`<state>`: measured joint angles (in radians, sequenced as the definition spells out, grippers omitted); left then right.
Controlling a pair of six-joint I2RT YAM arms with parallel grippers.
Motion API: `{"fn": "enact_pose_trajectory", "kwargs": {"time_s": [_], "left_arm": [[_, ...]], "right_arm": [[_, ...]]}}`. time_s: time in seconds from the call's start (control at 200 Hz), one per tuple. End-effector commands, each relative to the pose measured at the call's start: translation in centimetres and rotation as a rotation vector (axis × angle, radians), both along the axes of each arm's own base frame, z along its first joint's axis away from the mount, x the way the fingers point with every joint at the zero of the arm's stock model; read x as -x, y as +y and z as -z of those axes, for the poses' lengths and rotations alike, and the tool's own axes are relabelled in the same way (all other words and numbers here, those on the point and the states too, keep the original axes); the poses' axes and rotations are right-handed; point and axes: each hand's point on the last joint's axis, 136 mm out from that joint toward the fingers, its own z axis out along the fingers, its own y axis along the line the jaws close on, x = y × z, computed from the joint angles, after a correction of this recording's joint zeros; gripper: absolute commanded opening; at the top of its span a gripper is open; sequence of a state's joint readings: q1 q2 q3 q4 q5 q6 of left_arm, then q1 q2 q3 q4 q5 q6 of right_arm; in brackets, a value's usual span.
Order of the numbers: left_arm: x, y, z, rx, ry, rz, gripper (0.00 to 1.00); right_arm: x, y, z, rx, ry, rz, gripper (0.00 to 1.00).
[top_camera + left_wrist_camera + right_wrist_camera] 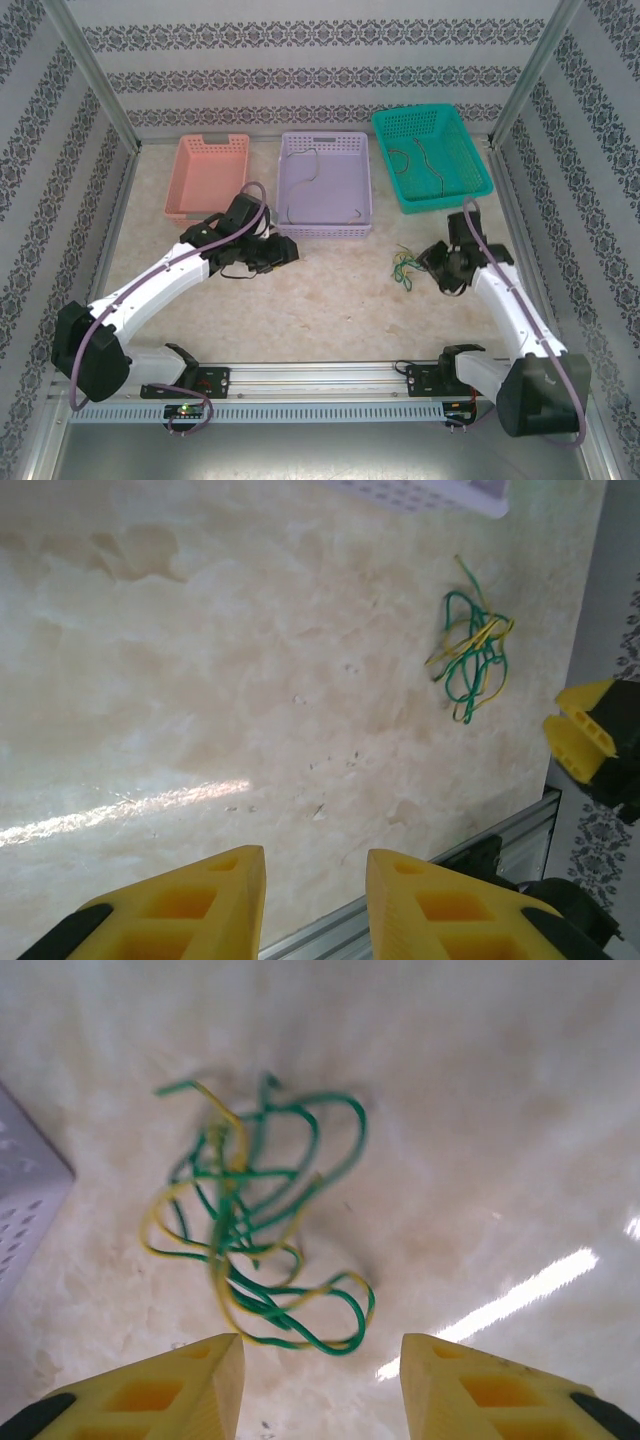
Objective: Untangle the cables
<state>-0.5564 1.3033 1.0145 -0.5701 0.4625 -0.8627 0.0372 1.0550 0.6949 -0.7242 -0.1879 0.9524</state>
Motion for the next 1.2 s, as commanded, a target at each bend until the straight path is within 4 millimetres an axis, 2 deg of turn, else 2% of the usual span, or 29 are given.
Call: {"fn": "enact_pose_trajectory", "kwargs": {"time_s": [0.0, 0.155, 0.345, 0.49, 0.59, 0.654, 0.729, 0.774, 0.849, 0.929, 1.039, 1.194], "left_arm": [[-0.4, -1.4, -0.6, 0.063, -0.044, 0.055, 0.33], [-0.4, -2.0, -0.3, 0.077, -0.04, 0.062, 0.33], [-0.5, -2.2, -0.6, 0.083, -0.045, 0.059, 0.33], [-0.4, -2.3, -0.6, 0.085, -0.045, 0.057, 0.33], [-0.4, -2.5, -0.8, 0.09, -0.05, 0.063, 0.33], [-0.4, -2.6, -0.9, 0.093, -0.051, 0.067, 0.33], [-0.4, -2.7, -1.0, 0.096, -0.051, 0.071, 0.33], [-0.4, -2.7, -1.1, 0.096, -0.051, 0.071, 0.33], [-0.4, -2.8, -1.3, 0.101, -0.053, 0.074, 0.33], [-0.5, -3.0, -1.9, 0.11, -0.059, 0.073, 0.36], [-0.8, -3.2, -2.9, 0.125, -0.057, 0.057, 0.47], [-1.8, -4.2, -4.6, 0.209, -0.016, -0.009, 0.59]], "right_arm": [[-1.5, 2.5, 0.1, -0.21, -0.067, 0.104, 0.49], [-2.9, 3.1, 0.3, -0.243, -0.094, 0.098, 0.54], [-4.0, 3.5, 1.0, -0.263, -0.099, 0.084, 0.52], [-4.4, 3.9, 2.8, -0.263, -0.063, 0.057, 0.41], [-4.8, 3.9, 3.7, -0.244, -0.055, 0.032, 0.29], [-4.8, 3.9, 4.1, -0.229, -0.049, 0.018, 0.17], [-5.0, 4.1, 3.9, -0.207, -0.059, -0.026, 0.0], [-5.0, 4.4, 3.1, -0.168, -0.079, -0.086, 0.0], [-5.0, 5.8, 1.3, -0.077, -0.125, -0.251, 0.0], [-4.6, 8.6, -0.6, -0.048, -0.19, -0.449, 0.0], [-2.9, 12.2, -2.5, -0.031, -0.269, -0.681, 0.0], [-0.3, 16.2, -4.6, -0.018, -0.375, -0.914, 0.0]]}}
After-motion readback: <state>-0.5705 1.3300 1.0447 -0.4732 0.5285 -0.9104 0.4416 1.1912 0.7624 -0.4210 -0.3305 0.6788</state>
